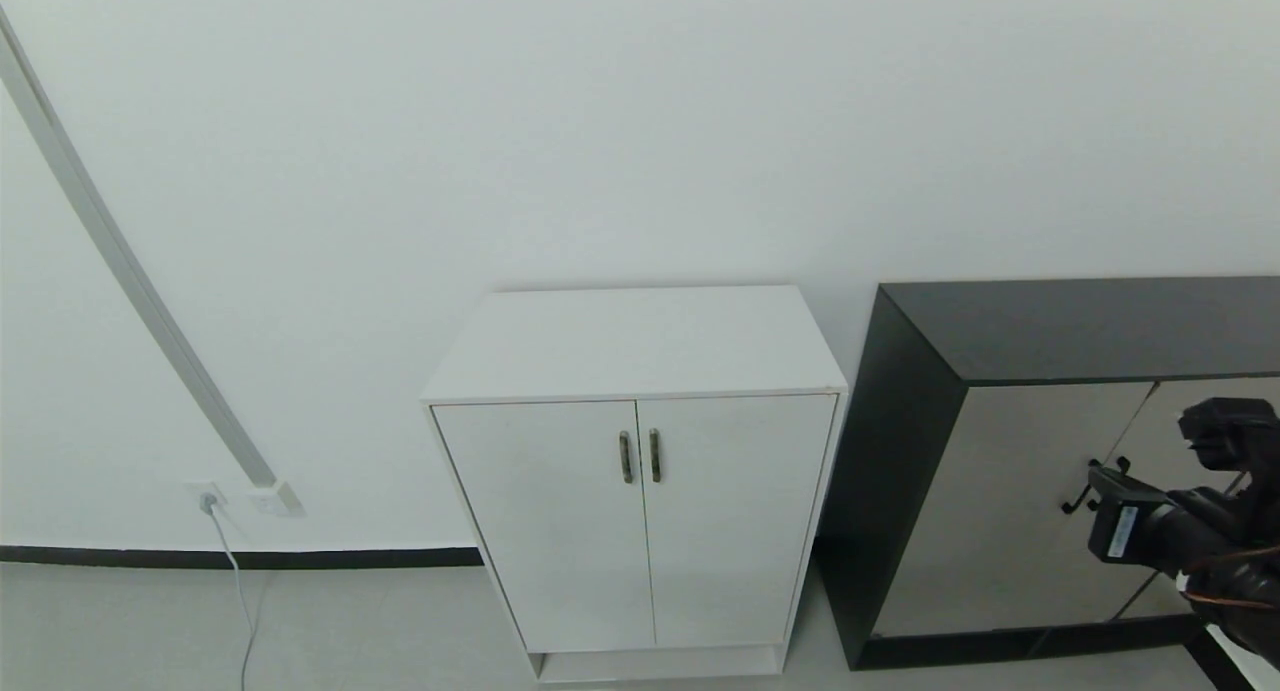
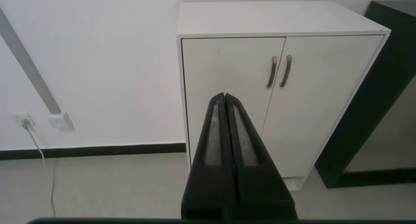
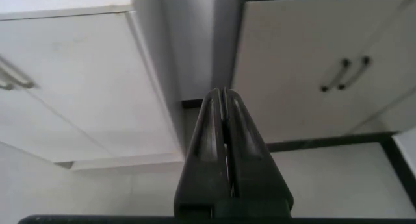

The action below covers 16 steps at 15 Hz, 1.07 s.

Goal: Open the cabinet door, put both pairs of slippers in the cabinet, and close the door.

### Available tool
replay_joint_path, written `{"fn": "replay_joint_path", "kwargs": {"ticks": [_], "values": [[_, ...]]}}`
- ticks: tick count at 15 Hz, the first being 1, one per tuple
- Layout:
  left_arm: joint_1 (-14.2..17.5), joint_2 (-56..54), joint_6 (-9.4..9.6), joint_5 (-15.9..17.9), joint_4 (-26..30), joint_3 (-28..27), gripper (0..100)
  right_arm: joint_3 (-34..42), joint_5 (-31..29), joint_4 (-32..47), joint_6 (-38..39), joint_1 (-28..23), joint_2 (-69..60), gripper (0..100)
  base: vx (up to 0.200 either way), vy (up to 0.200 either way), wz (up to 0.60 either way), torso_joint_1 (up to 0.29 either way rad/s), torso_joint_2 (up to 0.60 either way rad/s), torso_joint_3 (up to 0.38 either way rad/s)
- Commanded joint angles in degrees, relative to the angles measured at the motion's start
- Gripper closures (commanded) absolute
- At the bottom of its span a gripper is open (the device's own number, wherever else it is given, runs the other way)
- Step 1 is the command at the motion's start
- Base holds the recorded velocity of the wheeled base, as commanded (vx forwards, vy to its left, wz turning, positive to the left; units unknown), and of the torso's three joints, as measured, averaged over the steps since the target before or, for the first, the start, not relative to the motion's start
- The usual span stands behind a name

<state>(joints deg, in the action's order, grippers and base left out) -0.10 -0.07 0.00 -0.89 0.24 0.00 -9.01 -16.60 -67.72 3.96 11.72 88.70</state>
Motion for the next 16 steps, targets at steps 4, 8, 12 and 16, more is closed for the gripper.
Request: {"fn": "replay_joint_path", "kwargs": {"ticks": [4,8,12,16], "values": [[0.01,0.07,0.0,0.01,0.02,0.0,100,8.57,0.08,1.62,-1.41,-2.84,-14.43,100,0.0,0.0,0.0,0.0,0.0,0.0],[0.01,0.07,0.0,0.01,0.02,0.0,100,7.69,0.52,16.74,-1.76,-2.84,-28.49,100,0.0,0.0,0.0,0.0,0.0,0.0],[0.01,0.07,0.0,0.01,0.02,0.0,100,0.48,3.51,37.66,-1.94,-2.84,-40.53,100,0.0,0.0,0.0,0.0,0.0,0.0],[0.01,0.07,0.0,0.01,0.02,0.0,100,-3.91,7.73,53.13,-2.03,-2.75,-49.32,100,0.0,0.0,0.0,0.0,0.0,0.0]]}}
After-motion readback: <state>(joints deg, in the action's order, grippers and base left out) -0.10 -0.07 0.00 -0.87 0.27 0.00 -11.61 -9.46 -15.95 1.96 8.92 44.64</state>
